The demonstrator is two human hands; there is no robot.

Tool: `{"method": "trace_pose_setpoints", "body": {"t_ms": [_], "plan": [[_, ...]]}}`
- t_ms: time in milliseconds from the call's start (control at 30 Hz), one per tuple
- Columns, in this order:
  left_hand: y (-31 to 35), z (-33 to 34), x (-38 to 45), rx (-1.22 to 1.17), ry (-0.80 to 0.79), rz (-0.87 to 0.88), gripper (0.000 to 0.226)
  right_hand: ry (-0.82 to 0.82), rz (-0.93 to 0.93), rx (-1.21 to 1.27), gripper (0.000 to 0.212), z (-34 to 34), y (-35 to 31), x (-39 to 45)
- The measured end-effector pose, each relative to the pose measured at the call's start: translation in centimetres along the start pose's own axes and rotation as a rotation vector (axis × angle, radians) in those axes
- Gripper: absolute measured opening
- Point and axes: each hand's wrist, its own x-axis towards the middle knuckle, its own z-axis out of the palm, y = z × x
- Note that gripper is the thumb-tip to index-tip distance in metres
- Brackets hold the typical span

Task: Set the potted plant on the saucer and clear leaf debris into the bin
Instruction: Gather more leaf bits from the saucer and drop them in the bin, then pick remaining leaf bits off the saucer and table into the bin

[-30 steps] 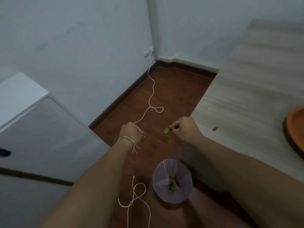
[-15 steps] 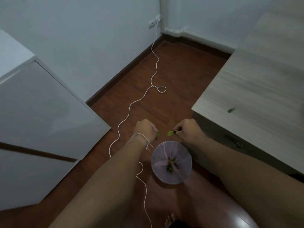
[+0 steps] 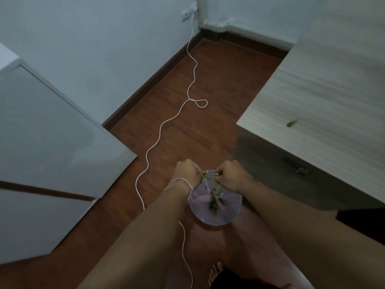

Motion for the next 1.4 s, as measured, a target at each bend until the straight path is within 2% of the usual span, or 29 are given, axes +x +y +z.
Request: {"method": "trace_pose_setpoints", "body": {"t_ms": [67,200,367,433,500,567,633,667,733,833,867,900,933,967,1033,1067,1133,1267,1400], "plan": [[-0.4,0.5,0.0,0.017,-0.024,0.014,0.015,0.01,-0.008,0.003,0.03,0.6,0.2,0.1],[-1.2,1.7,0.3,0.025,-0.063,0.06,0.019,-0.027,0.019,0.02,0.02,2.1,0.8,0.5],[-2.0,2.2,0.3,0.034,-0.062,0.121,0.02,-0.043,0.03,0.035,0.057,3.0,1.1,0.6],[-1.3,1.4,0.0,0.002,0.028,0.132,0.021,-0.033,0.022,0.049,0.062,2.7,1.0,0.3],[1.0,-0.6,-0.2,-0.069,0.195,0.183,0.022,-0.028,-0.015,0.049,0.059,2.0,1.0,-0.1],[5.2,-3.6,-0.3,-0.157,0.385,0.334,0.02,-0.024,-0.085,0.037,0.05,0.2,0.8,-0.9],[10.5,-6.5,-0.2,-0.228,0.496,0.491,0.021,-0.044,-0.106,0.055,0.043,-2.2,0.6,-1.8],[13.2,-7.5,-0.1,-0.244,0.479,0.545,0.021,-0.055,-0.092,0.059,0.04,-3.6,0.5,-2.4],[18.5,-7.7,-0.3,-0.187,0.331,0.603,0.025,-0.068,-0.077,0.049,0.039,-6.0,0.7,-3.9],[24.4,-4.9,-0.8,0.035,0.13,0.642,0.034,-0.109,-0.009,0.052,0.039,-9.2,1.5,-6.4],[25.6,-3.7,-0.8,0.089,0.077,0.627,0.037,-0.153,-0.06,0.07,0.035,-10.6,1.3,-7.7],[26.5,-2.7,-0.6,0.136,0.038,0.601,0.036,-0.099,-0.199,-0.015,0.03,-12.0,1.3,-9.1],[27.0,-1.9,-0.3,0.176,0.015,0.57,0.034,-0.008,-0.311,0.05,0.027,-12.9,1.8,-9.7],[27.6,-1.3,-0.1,0.212,0.001,0.54,0.029,0.002,-0.354,0.135,0.03,-14.3,2.2,-10.5],[28.5,-0.4,0.6,0.25,-0.012,0.466,0.02,0.096,-0.175,0.236,0.03,-17.4,3.5,-12.1],[28.9,-0.1,0.9,0.267,-0.014,0.427,0.023,0.2,-0.186,0.21,0.025,-18.7,4.5,-12.8],[29.4,0.6,1.2,0.358,-0.009,0.401,0.031,0.308,-0.143,0.148,0.019,-20.8,6.5,-14.2],[29.7,2.1,1.5,0.552,-0.03,0.406,0.028,0.534,-0.001,0.223,0.017,-24.4,11.3,-17.7],[29.0,3.2,1.5,0.607,0.033,0.428,0.024,0.617,0.113,0.123,0.022,-26.6,16.7,-21.5]]}}
